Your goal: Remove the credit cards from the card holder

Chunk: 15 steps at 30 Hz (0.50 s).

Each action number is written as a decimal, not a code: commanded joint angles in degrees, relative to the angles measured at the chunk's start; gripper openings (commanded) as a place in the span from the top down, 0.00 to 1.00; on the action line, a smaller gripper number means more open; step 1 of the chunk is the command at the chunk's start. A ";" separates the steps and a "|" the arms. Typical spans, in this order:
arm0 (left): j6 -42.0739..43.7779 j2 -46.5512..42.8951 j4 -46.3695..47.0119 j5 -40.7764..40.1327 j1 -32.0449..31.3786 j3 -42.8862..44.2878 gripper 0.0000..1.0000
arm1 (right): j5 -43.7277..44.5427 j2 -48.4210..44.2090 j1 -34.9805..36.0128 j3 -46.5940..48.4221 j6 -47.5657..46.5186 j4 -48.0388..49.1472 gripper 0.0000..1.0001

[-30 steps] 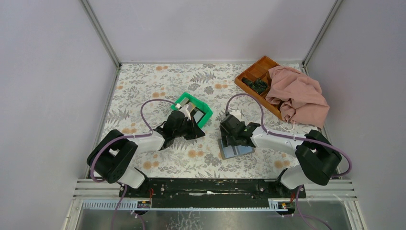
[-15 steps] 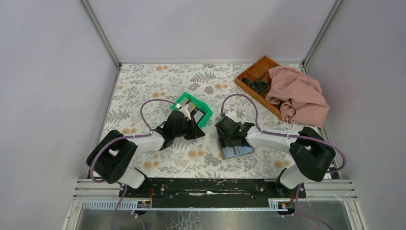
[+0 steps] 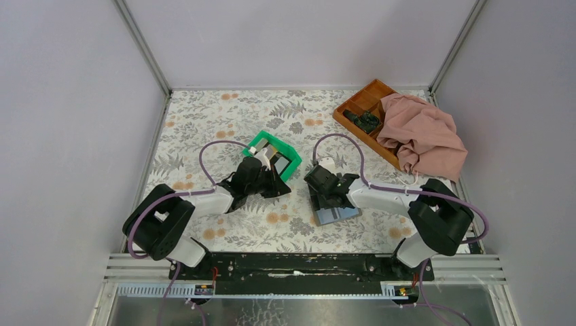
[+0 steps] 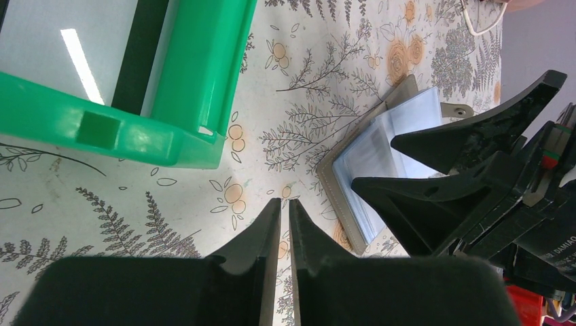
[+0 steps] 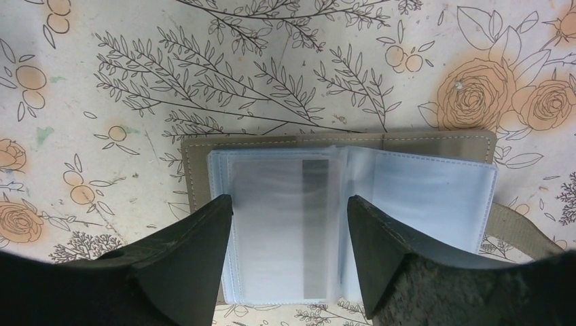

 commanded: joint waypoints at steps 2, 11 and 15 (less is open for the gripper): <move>0.36 -0.46 2.63 0.71 0.53 -0.64 0.85 | 1.91 1.49 0.99 2.24 0.21 -0.83 0.30; 0.44 -0.81 2.36 0.65 0.54 -0.64 0.85 | 1.77 2.53 1.07 1.96 0.70 -0.80 0.31; 0.40 -0.65 2.45 0.61 0.54 -0.66 0.85 | 1.83 3.02 1.03 1.76 0.84 -1.06 0.35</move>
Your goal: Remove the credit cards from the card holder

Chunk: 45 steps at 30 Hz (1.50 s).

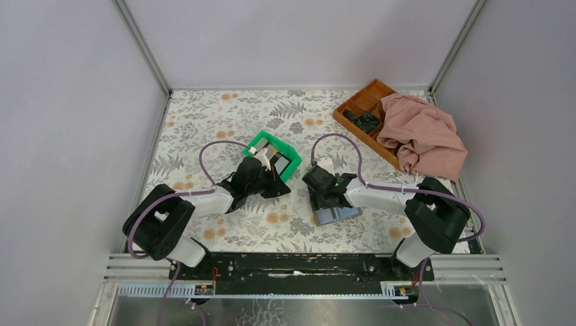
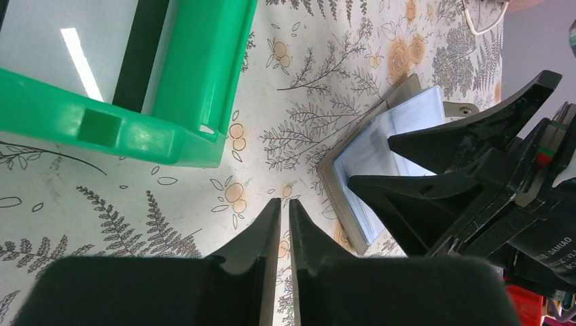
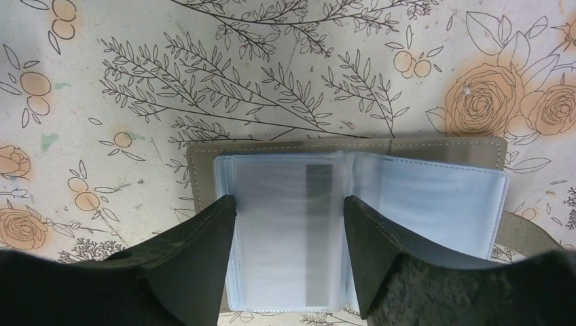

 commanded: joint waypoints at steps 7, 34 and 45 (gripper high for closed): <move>0.36 -0.41 2.67 0.62 0.53 -0.60 0.85 | 1.25 1.29 0.61 0.29 1.37 -0.76 0.58; 0.34 0.15 3.11 0.79 0.54 -0.47 0.85 | -6.09 -8.08 -1.22 -3.87 4.08 6.12 0.95; 2.56 -3.03 5.32 -2.13 -4.71 1.84 0.84 | -3.94 -13.29 -1.23 -3.64 -0.38 7.96 0.49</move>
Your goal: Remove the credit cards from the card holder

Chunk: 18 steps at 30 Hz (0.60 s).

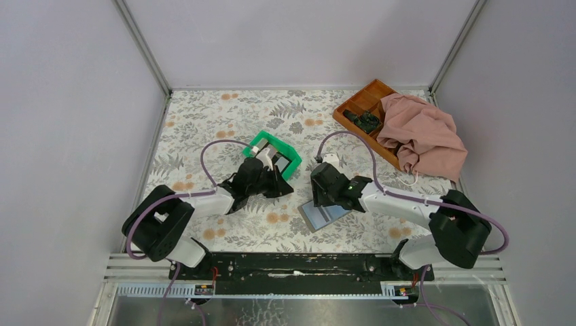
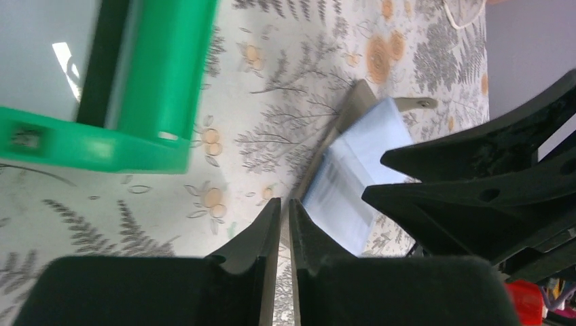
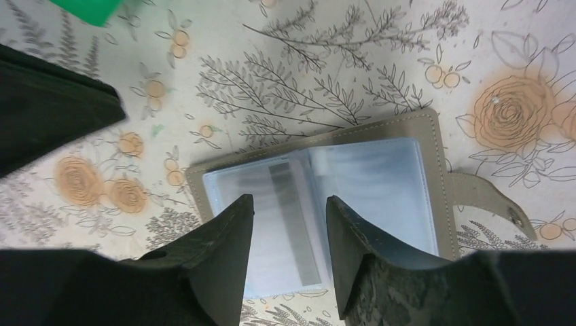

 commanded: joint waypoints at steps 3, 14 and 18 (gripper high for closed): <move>5.73 -5.18 -0.74 -9.56 -7.72 4.56 0.82 | 0.46 -9.31 -0.22 -1.72 -5.44 4.16 0.58; 9.74 -13.99 -1.55 -30.92 -13.62 2.70 0.00 | -9.61 -22.27 2.50 -17.71 -5.87 6.01 1.00; 7.19 -13.21 -1.13 -27.67 -11.88 1.93 0.00 | -8.88 -22.23 4.95 -22.40 -1.57 9.26 1.00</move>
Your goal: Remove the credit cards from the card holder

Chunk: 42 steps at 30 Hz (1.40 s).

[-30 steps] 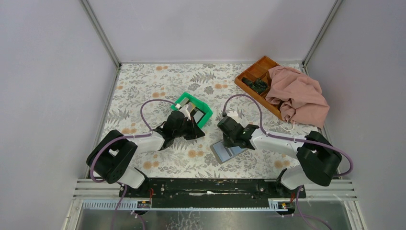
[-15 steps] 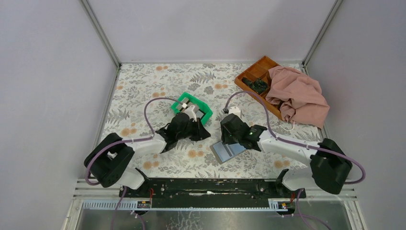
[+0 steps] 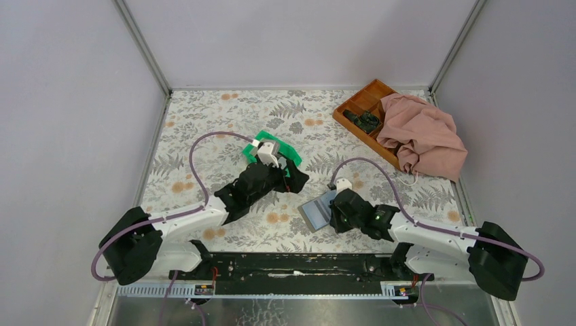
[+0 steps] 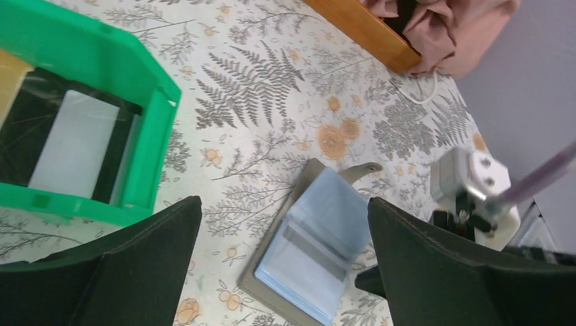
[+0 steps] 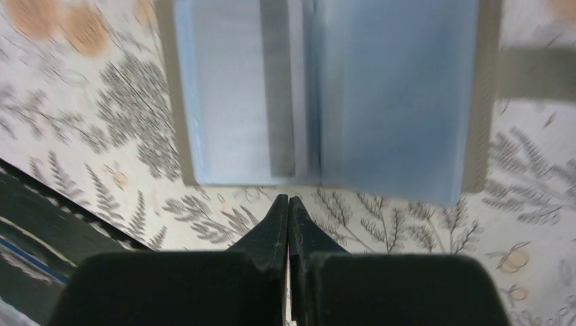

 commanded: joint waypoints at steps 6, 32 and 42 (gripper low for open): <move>-2.63 1.56 3.18 -0.32 2.32 -2.71 0.01 | 2.13 6.94 2.52 -1.54 5.56 8.16 1.00; -9.88 7.88 20.20 23.71 6.61 -7.25 1.00 | 2.01 13.06 -9.84 10.74 -3.53 9.07 1.00; -20.73 16.14 32.36 23.72 2.84 -12.00 1.00 | -2.15 15.66 -9.84 8.14 -2.59 13.53 1.00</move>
